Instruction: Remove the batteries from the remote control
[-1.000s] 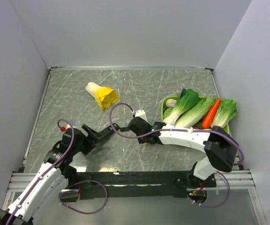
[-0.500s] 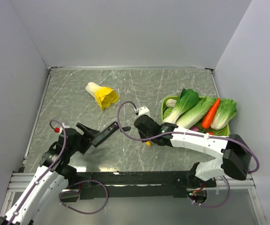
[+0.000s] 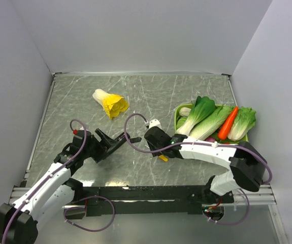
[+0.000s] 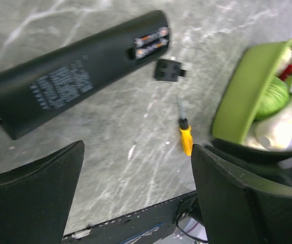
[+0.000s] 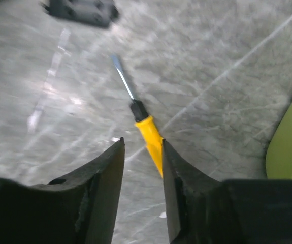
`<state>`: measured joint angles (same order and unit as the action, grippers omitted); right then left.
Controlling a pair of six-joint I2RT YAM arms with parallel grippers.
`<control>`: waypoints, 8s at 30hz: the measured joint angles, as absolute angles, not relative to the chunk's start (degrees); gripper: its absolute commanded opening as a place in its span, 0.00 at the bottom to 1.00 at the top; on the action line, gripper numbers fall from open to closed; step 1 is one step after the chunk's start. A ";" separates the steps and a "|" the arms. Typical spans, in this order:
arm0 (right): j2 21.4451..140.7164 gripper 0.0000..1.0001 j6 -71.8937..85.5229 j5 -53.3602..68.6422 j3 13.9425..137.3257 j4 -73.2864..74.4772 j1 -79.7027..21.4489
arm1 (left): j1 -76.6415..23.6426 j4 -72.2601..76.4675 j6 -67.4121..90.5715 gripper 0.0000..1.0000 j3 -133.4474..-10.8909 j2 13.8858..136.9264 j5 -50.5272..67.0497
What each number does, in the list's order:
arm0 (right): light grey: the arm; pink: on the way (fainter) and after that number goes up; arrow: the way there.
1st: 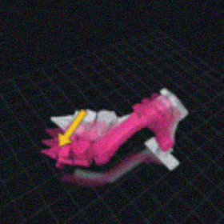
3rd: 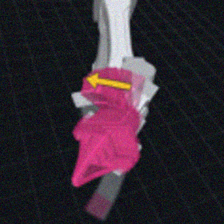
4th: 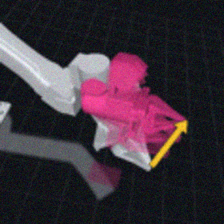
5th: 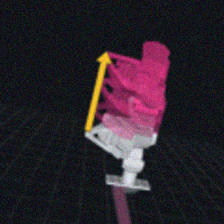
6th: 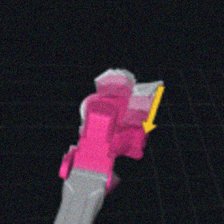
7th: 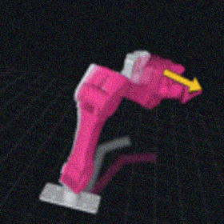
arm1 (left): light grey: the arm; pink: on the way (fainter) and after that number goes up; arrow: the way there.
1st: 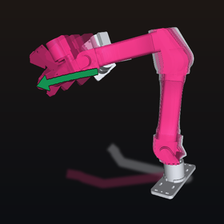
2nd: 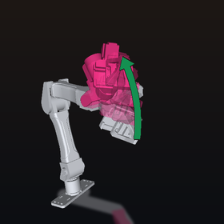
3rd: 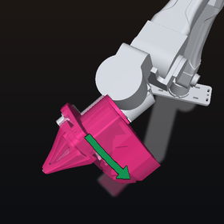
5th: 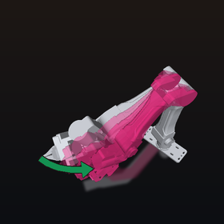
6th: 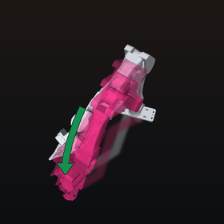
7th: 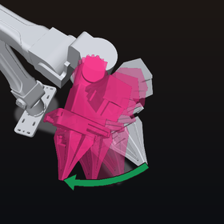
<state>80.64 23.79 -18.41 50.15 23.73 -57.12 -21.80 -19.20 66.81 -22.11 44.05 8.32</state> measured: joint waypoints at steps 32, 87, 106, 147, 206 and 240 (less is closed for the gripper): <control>87.15 0.00 20.21 -15.29 49.47 26.57 -58.83 | -22.72 -6.94 65.63 0.83 -20.16 44.58 18.17; 71.16 0.49 13.17 -18.63 43.55 6.70 -72.84 | -36.58 15.20 89.54 0.01 -17.06 59.55 19.29; 66.94 0.00 14.17 -17.54 40.40 4.47 -72.42 | -36.38 10.44 86.28 0.86 -19.20 58.48 18.41; 80.09 0.00 -0.56 -3.14 63.68 36.67 -56.82 | -16.51 -9.69 55.20 0.64 -28.49 72.53 12.01; 123.15 0.00 -11.07 -8.78 116.07 70.43 -56.38 | -8.49 19.03 58.30 0.01 -25.12 88.92 31.11; 122.80 0.00 -6.52 -6.11 116.92 75.24 -57.41 | -13.04 6.35 56.29 0.28 -26.48 76.31 23.40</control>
